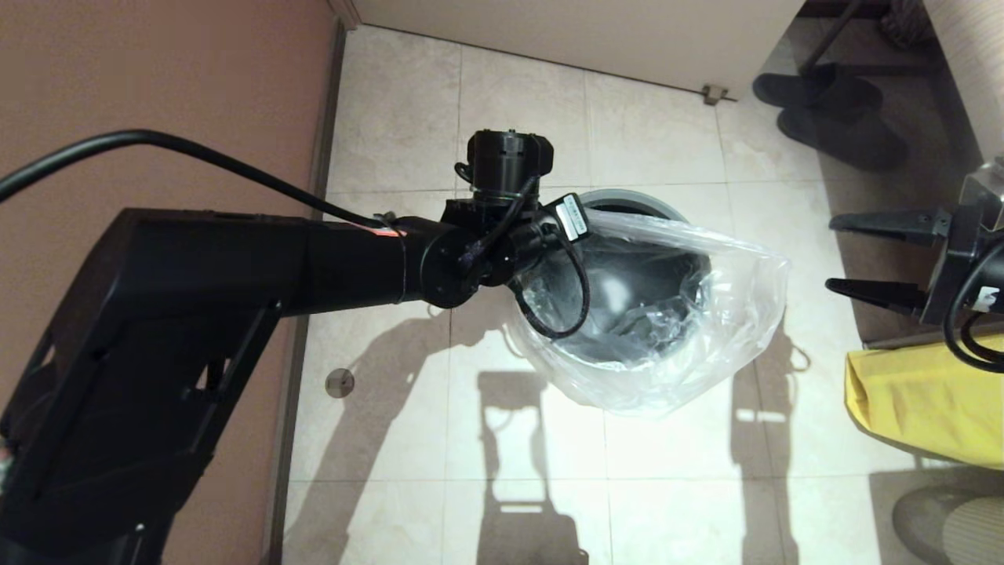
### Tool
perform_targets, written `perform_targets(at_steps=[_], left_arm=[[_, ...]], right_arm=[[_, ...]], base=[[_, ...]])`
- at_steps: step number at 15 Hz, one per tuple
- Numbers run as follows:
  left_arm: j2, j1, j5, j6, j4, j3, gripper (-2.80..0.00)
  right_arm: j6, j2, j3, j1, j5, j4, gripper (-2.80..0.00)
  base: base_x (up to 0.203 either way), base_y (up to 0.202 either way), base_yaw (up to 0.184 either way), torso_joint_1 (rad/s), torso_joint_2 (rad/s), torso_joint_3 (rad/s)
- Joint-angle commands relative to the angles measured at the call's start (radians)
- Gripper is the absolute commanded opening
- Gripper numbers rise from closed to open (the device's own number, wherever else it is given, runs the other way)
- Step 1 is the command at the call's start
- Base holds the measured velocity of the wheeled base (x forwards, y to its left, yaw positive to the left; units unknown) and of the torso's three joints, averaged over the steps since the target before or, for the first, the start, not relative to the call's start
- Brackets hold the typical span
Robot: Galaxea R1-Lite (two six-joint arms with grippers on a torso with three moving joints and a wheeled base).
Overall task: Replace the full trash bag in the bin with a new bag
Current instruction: Put the new garbage bag on the trash can
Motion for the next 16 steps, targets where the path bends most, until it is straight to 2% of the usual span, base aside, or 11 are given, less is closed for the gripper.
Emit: perform_targets(at_steps=[1,3,4,8,12,14,16], left_arm=[[-0.018,-0.028,0.001,-0.005,-0.001,0.015,-2.8],[-0.04,-0.059,0.002,-0.006,-0.001,0.029,-2.8],[-0.053,-0.068,0.003,-0.006,0.0,0.041,-2.8],[-0.131,-0.108,0.002,-0.008,-0.003,0.196,-2.8],[-0.249,-0.106,0.002,-0.044,-0.002,0.387,-2.8],[-0.336,-0.098,0.003,-0.072,-0.002,0.521,-2.8],[-0.431,-0.085,0.002,-0.096,-0.006,0.658,-2.8]], right_arm=[[-0.008,-0.026,0.023,0.009,0.003,-0.002,0.0],[-0.025,-0.03,0.035,0.008,-0.002,0.0,0.0],[-0.027,-0.032,0.042,0.009,-0.002,-0.001,-2.8],[-0.025,-0.087,0.045,0.024,0.004,0.039,-2.8],[-0.036,-0.104,0.041,0.122,-0.032,0.053,-2.8],[-0.083,-0.095,0.041,0.197,-0.144,0.059,-2.8],[-0.187,-0.063,0.038,0.257,-0.264,0.088,-2.8]], base=[[0.0,0.0,0.0,0.0,0.0,0.0],[0.0,0.0,0.0,0.0,0.0,0.0],[0.0,0.0,0.0,0.0,0.0,0.0],[0.0,0.0,0.0,0.0,0.0,0.0],[0.0,0.0,0.0,0.0,0.0,0.0],[0.0,0.0,0.0,0.0,0.0,0.0],[0.0,0.0,0.0,0.0,0.0,0.0]])
